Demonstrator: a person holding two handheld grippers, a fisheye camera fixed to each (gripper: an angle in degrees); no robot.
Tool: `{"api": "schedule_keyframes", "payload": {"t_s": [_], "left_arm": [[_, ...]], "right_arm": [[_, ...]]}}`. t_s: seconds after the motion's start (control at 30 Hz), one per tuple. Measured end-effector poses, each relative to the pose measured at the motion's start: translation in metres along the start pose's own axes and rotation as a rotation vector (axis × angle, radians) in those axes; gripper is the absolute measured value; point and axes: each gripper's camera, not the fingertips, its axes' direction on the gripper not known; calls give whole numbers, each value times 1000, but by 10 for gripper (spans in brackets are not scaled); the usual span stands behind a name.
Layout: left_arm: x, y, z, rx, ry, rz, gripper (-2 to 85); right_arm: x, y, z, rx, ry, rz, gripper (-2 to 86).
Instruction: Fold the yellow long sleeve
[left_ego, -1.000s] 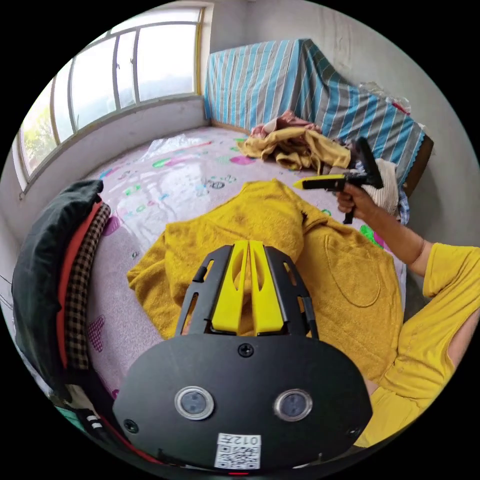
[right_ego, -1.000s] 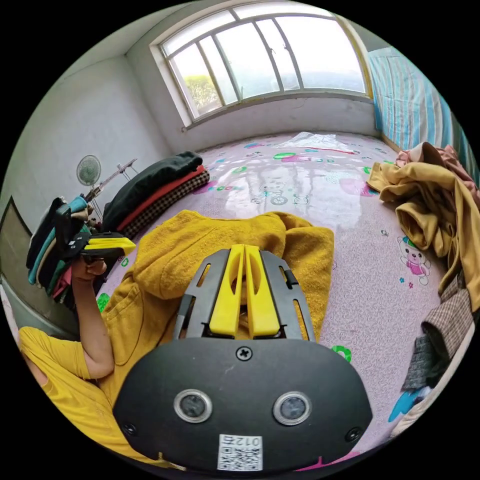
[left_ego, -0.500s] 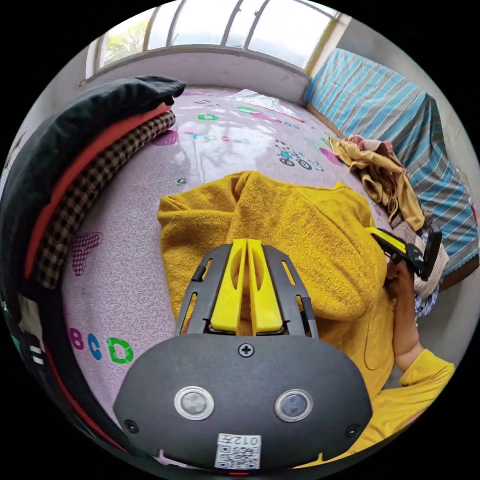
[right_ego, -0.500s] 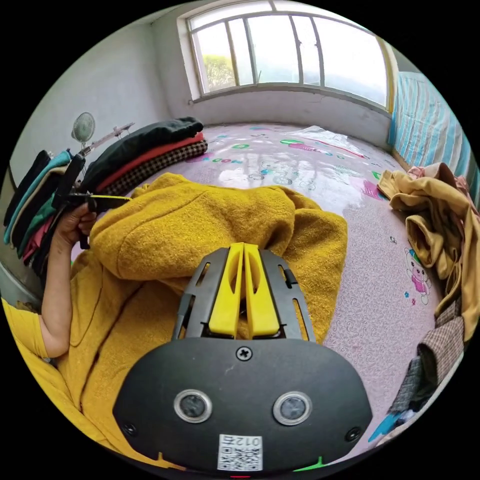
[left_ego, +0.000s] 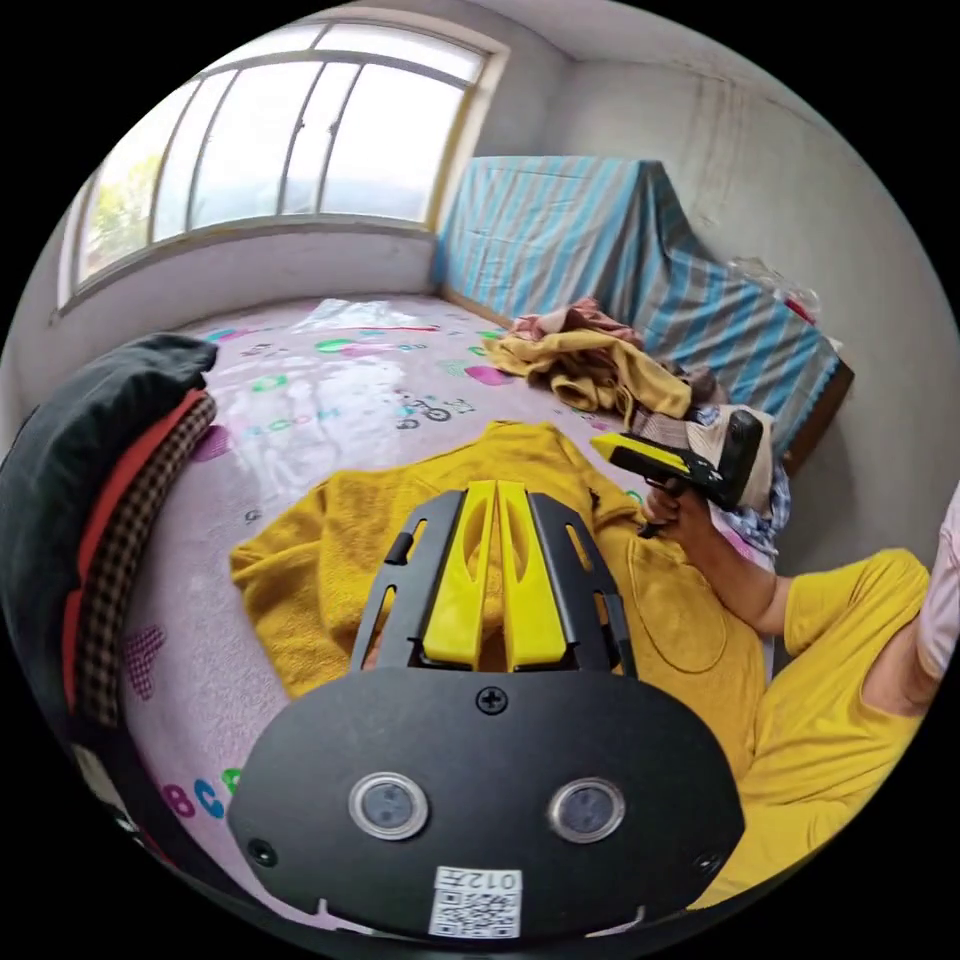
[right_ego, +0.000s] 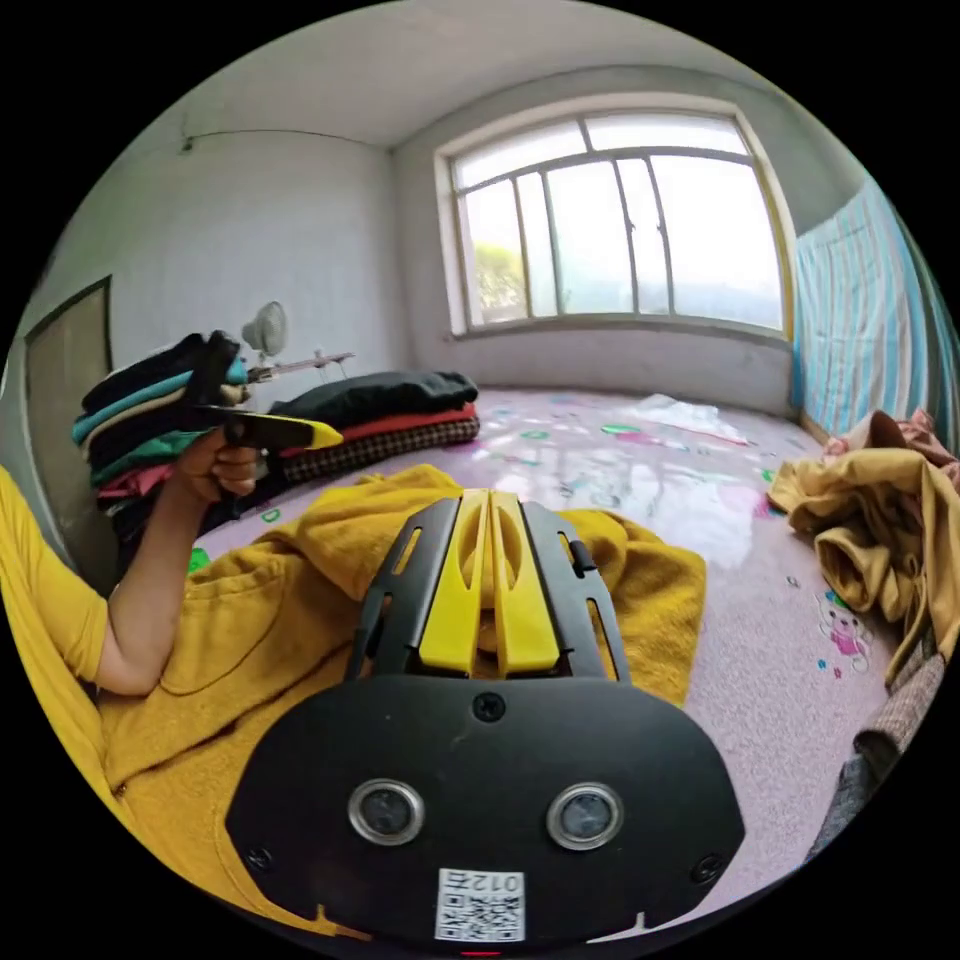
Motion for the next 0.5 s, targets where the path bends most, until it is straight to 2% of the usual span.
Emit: {"api": "schedule_keyframes", "payload": {"t_s": [0.07,0.2,0.4,0.5], "left_arm": [[3,-5,23,-120,-1,31,0],[17,-3,77,-393,-8,172,0],[7,-4,76,-364,24,160,-1],[-10,-9,47,-265,-50,44,-1]], "right_arm": [[-9,1,11,-64,-76,-42,7],[-12,6,56,-462,-127,-66,7],[1,9,54,-512,-173,-36,7],[9,13,51,-489,-196,-15,7]]}}
